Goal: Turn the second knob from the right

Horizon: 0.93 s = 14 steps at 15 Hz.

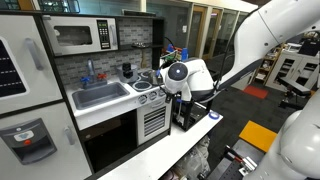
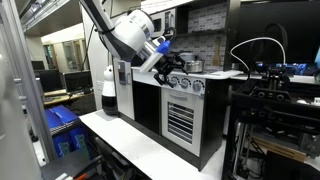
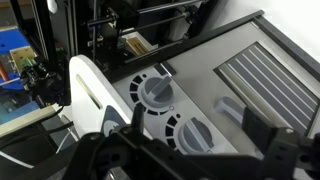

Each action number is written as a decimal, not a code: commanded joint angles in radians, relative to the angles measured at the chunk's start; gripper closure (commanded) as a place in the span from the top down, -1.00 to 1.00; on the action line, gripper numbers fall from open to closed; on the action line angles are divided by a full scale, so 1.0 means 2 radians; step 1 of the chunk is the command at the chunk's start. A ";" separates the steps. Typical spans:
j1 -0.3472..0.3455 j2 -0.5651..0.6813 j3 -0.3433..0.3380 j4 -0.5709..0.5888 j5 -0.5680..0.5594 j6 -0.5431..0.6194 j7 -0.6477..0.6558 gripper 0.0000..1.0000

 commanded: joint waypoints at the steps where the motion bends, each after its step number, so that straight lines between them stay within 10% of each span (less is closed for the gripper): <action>1: 0.008 0.000 -0.008 0.000 0.001 -0.001 -0.002 1.00; 14: 0.009 0.026 -0.003 0.017 -0.028 0.044 0.003 1.00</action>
